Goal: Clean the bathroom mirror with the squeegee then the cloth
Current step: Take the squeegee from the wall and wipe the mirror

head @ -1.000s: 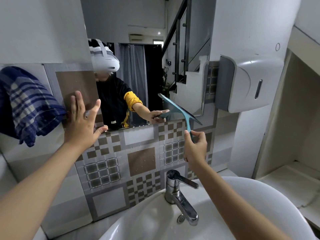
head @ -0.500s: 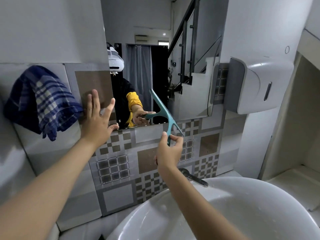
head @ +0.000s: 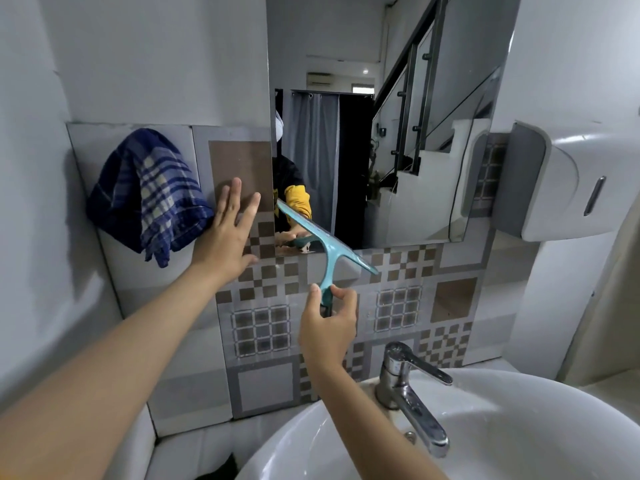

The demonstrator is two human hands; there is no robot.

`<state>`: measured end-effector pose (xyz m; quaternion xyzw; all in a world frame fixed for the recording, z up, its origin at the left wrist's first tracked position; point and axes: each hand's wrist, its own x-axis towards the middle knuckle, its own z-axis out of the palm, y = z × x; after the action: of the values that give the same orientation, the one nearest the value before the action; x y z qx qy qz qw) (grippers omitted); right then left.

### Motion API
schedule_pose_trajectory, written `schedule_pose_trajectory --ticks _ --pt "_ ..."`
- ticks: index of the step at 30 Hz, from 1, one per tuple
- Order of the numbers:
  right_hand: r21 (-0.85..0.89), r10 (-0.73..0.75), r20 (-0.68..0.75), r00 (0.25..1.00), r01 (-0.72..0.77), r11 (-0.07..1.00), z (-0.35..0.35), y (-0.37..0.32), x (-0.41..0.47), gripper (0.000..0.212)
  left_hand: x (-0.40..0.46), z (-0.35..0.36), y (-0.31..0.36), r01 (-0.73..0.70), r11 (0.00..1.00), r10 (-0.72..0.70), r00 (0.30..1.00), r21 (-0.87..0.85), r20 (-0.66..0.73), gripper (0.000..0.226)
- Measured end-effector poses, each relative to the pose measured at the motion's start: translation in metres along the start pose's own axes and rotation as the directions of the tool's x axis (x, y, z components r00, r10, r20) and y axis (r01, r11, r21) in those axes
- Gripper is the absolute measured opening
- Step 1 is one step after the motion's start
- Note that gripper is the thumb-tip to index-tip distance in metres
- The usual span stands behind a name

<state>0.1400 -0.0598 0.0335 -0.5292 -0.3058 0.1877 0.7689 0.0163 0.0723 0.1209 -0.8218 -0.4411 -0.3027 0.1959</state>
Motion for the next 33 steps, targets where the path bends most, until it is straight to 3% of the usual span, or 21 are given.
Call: schedule_pose_trajectory --ticks 10,21,24,26,30,33 --pt "-0.202 -0.156 0.074 0.985 0.168 0.965 -0.027 0.024 0.001 0.015 -0.001 0.002 -0.006 -0.04 0.999 0.041 0.999 0.015 -0.029 0.111" --pt "-0.352 -0.11 0.213 0.971 0.181 0.918 -0.072 0.032 0.007 0.014 -0.001 -0.003 -0.002 -0.026 1.0 0.026 1.0 0.013 0.007 0.111" --pt "-0.398 -0.095 0.29 0.952 0.21 0.893 -0.091 0.014 0.013 0.015 -0.006 -0.011 0.014 0.041 0.993 -0.034 0.997 -0.109 0.067 0.105" --pt "-0.427 -0.051 0.365 0.929 0.216 0.878 -0.103 -0.005 0.015 0.017 -0.016 -0.017 0.029 0.083 0.957 -0.049 0.991 -0.279 0.127 0.095" --pt "-0.54 0.088 0.551 0.83 0.275 0.796 -0.121 -0.049 0.02 0.02 -0.049 -0.037 0.071 0.068 0.757 0.026 0.991 -0.649 0.134 0.058" --pt "-0.589 0.172 0.68 0.713 0.391 0.707 -0.124 -0.081 0.026 0.022 -0.067 -0.055 0.096 0.134 0.608 0.142 0.952 -0.783 0.272 0.032"
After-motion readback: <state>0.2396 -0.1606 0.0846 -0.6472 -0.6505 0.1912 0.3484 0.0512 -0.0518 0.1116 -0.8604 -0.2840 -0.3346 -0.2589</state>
